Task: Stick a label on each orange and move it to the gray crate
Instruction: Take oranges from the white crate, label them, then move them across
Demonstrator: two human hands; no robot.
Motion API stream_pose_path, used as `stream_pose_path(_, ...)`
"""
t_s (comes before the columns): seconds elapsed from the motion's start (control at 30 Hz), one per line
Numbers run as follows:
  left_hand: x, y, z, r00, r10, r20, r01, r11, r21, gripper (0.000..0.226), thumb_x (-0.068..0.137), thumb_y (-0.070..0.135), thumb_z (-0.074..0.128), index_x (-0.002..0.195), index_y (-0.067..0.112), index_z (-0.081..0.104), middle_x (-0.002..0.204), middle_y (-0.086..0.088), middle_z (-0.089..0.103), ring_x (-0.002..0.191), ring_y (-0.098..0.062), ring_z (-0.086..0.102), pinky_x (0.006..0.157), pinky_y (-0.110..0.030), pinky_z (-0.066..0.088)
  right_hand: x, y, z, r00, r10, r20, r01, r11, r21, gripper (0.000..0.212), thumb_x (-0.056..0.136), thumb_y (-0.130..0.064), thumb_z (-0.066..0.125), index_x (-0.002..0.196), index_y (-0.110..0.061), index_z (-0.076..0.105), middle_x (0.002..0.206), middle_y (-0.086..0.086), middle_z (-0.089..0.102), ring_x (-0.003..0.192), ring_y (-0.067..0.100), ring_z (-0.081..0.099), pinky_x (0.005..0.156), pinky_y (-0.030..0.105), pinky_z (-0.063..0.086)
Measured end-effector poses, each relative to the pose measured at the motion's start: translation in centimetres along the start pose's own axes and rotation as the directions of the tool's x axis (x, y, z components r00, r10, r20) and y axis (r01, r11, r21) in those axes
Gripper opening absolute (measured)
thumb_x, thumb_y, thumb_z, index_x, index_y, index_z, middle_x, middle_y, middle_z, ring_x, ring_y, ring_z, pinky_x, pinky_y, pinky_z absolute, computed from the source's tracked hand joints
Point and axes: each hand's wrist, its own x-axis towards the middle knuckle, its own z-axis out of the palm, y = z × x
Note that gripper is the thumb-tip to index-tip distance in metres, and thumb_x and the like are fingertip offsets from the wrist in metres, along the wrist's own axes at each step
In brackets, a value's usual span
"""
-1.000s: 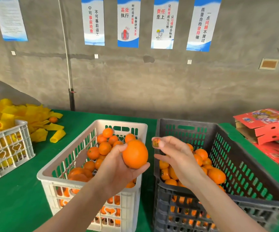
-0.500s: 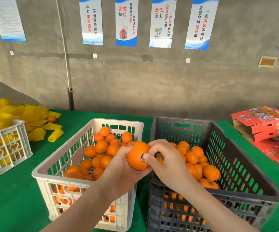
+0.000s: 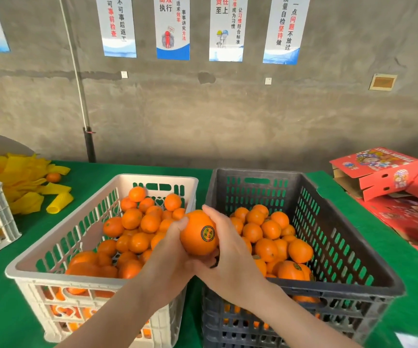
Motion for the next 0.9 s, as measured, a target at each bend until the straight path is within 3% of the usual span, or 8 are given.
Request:
stream_pose_path(0.1,1.9,-1.1,0.7,0.991,0.104,-0.086,-0.075,0.952,0.297,0.039,0.088,0.06,0.034,0.111,0.038,0.056,0.099,0.007,0.074,0.095,-0.012,0.07,0.07,-0.025,0.057,0.8,1.3,-1.4,0.988,-0.035,-0.153,0.033,0.999,-0.013,0.076,0.072,-0.02,0.078,0.122,-0.051,0.031,0.119,-0.03,0.036,0.112,-0.009,0.044,0.086,0.009,0.045)
stream_pose_path(0.2,4.9,-2.0,1.4,0.967,0.255,-0.017,-0.178,0.72,0.671,0.048,0.09,0.058,0.022,0.103,0.032,0.06,0.09,0.004,0.072,0.09,-0.016,0.067,0.079,-0.029,0.052,3.3,3.8,-4.2,0.961,0.109,-0.254,-0.105,0.994,0.031,0.079,0.068,-0.024,0.081,0.128,-0.041,0.033,0.113,-0.025,0.043,0.104,-0.009,0.047,0.081,0.008,0.042)
stream_pose_path(0.23,6.1,-2.4,1.5,0.96,0.275,0.055,-0.206,0.559,0.803,0.042,0.096,0.051,0.026,0.109,0.027,0.058,0.093,0.002,0.069,0.091,-0.019,0.064,0.083,-0.033,0.05,4.5,5.1,-5.2,0.937,0.194,-0.291,-0.189,0.981,0.046,0.081,0.067,-0.023,0.082,0.131,-0.035,0.033,0.11,-0.021,0.045,0.099,-0.006,0.049,0.076,0.009,0.04)
stream_pose_path(0.33,8.8,-3.8,1.7,0.961,0.025,0.276,-0.256,-0.305,0.917,0.029,0.099,0.035,0.045,0.122,0.019,0.052,0.109,-0.003,0.063,0.102,-0.024,0.058,0.091,-0.038,0.041,8.9,10.1,-7.5,0.823,0.479,-0.304,-0.482,0.873,0.07,0.083,0.068,-0.019,0.081,0.135,-0.021,0.033,0.115,0.0,0.048,0.106,0.019,0.051,0.08,0.021,0.036)
stream_pose_path(0.4,9.3,-4.3,1.8,0.958,-0.157,0.242,-0.287,-0.572,0.768,0.031,0.094,0.043,0.049,0.107,0.017,0.06,0.102,-0.005,0.065,0.097,-0.027,0.06,0.095,-0.042,0.036,11.2,13.9,-8.0,0.774,0.596,-0.212,-0.617,0.786,-0.041,0.084,0.068,-0.018,0.08,0.137,-0.016,0.032,0.125,0.009,0.049,0.114,0.027,0.05,0.084,0.026,0.038)
stream_pose_path(0.6,9.9,-4.8,1.1,0.955,-0.149,0.255,-0.294,-0.563,0.773,0.046,0.09,0.055,0.049,0.062,0.02,0.047,0.057,0.004,0.044,0.054,-0.015,0.039,0.089,-0.041,0.038,15.1,22.2,-3.7,0.704,0.71,0.026,-0.644,0.653,-0.399,0.09,0.074,-0.019,0.077,0.143,-0.004,0.022,0.133,0.021,0.049,0.12,0.037,0.05,0.09,0.036,0.045)
stream_pose_path(0.73,10.0,-4.7,1.0,0.952,-0.107,0.285,-0.3,-0.492,0.817,0.042,0.09,0.055,0.05,0.067,0.02,0.053,0.06,0.003,0.053,0.057,-0.016,0.044,0.086,-0.04,0.038,15.8,24.9,-1.5,0.747,0.662,0.064,-0.542,0.662,-0.518,0.086,0.083,-0.014,0.069,0.147,-0.001,0.012,0.131,0.027,0.05,0.118,0.041,0.05,0.09,0.039,0.043)
stream_pose_path(0.9,9.9,-4.4,1.2,0.954,-0.109,0.28,-0.297,-0.484,0.823,0.043,0.09,0.052,0.051,0.065,0.017,0.055,0.058,0.004,0.05,0.054,-0.012,0.041,0.086,-0.039,0.04,14.5,24.4,-2.0,0.784,0.619,0.044,-0.384,0.538,-0.75,0.069,0.089,-0.01,0.056,0.145,-0.002,0.016,0.132,0.026,0.047,0.117,0.042,0.049,0.091,0.046,0.044)
